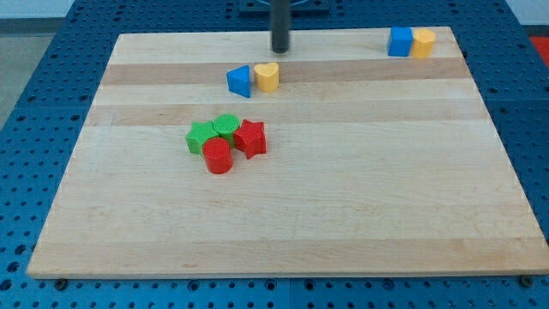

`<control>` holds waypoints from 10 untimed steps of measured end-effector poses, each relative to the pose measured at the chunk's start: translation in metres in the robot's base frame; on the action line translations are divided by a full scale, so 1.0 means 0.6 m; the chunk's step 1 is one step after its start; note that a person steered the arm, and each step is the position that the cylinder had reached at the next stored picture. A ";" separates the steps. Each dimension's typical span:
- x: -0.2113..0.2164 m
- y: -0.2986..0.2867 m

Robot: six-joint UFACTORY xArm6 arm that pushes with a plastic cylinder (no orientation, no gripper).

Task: Push the blue triangle to the yellow hexagon

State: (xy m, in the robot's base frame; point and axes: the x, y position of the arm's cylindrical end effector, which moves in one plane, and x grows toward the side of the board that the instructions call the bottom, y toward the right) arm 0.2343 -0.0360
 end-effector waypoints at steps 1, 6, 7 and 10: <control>0.021 -0.075; 0.185 -0.082; 0.184 -0.032; 0.165 0.065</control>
State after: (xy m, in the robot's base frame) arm 0.3332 0.0033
